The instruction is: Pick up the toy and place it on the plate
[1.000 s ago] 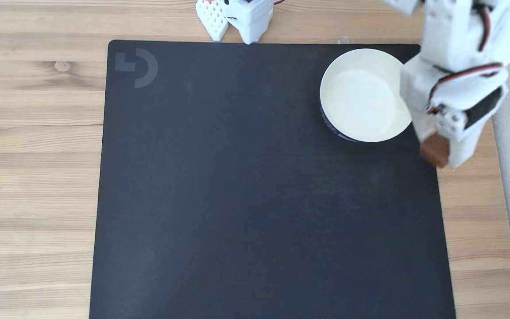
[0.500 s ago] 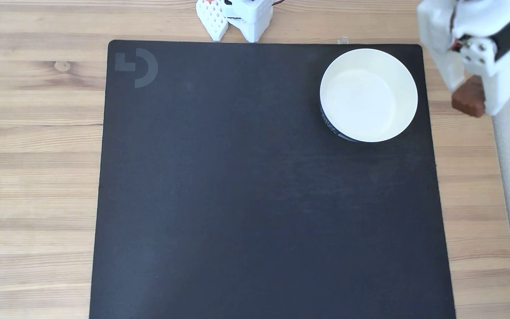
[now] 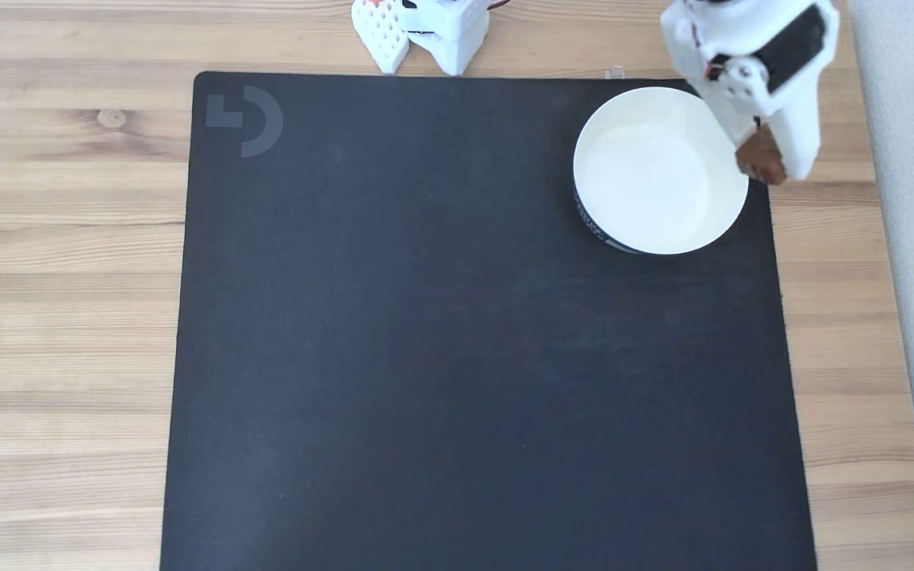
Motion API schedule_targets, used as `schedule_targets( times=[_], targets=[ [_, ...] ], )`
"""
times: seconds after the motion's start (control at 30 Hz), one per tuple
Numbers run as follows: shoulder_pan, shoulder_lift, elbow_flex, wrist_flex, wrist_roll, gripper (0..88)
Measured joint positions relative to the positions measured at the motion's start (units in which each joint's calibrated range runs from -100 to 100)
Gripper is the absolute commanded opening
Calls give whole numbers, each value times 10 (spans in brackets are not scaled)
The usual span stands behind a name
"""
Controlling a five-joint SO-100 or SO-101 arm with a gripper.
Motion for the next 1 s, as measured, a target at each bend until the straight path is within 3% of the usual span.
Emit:
schedule_targets(
  times=[0.67,1.0],
  targets=[
    [-5,-188,375,-40,-8,27],
    [-4,-208,438,-100,-8,34]
  ],
)
